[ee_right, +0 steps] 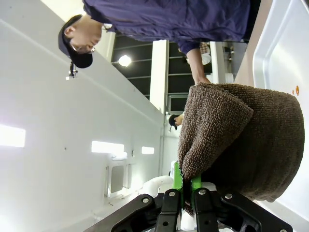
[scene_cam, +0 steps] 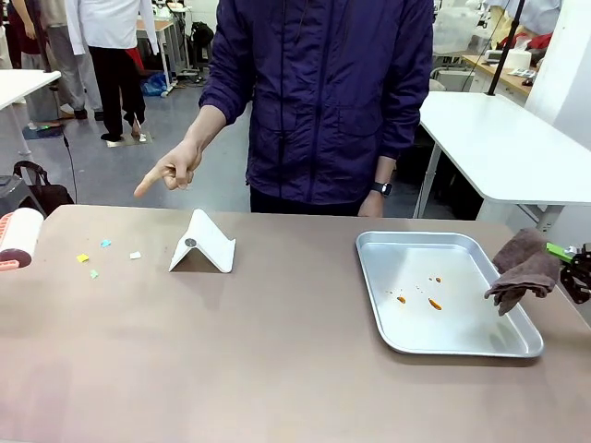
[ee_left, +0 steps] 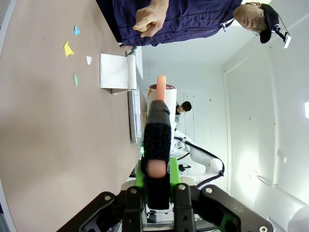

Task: Clean the surface of the table.
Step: If a person points to the right, clean the right side of the table with your right hand, and if they point to the left, clean the left side with your left hand.

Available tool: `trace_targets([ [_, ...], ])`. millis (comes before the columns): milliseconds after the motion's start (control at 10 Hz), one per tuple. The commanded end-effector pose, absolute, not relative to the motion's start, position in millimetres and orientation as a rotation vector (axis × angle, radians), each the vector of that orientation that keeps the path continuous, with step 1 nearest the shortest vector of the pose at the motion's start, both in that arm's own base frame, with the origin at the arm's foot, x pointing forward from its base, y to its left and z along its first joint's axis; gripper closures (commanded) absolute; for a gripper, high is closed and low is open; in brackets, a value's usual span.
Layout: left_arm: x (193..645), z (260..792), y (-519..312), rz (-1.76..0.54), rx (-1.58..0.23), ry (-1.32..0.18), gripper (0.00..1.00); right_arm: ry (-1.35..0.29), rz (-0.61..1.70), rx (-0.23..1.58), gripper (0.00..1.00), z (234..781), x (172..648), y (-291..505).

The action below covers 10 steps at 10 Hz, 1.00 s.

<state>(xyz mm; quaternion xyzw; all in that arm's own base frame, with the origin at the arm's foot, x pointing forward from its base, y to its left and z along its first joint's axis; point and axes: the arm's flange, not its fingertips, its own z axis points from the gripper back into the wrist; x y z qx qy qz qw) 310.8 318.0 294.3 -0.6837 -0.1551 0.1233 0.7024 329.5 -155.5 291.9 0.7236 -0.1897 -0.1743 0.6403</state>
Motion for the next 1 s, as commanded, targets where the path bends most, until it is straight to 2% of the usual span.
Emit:
trace_targets([
  [0, 311, 294, 318, 0.274, -1.522, -0.345, 0.78, -0.415, -0.394, 1.640, 1.00, 299, 330, -154],
  [200, 323, 303, 309, 0.439, -1.332, -0.451, 0.78, -0.415, -0.394, 1.640, 1.00, 299, 330, -154],
  [500, 331, 309, 296, 0.548, -1.251, -0.474, 0.78, -0.415, -0.394, 1.640, 1.00, 299, 330, -154],
  [900, 337, 311, 281, 0.519, -1.082, -0.458, 0.78, -0.415, -0.394, 1.640, 1.00, 299, 330, -154],
])
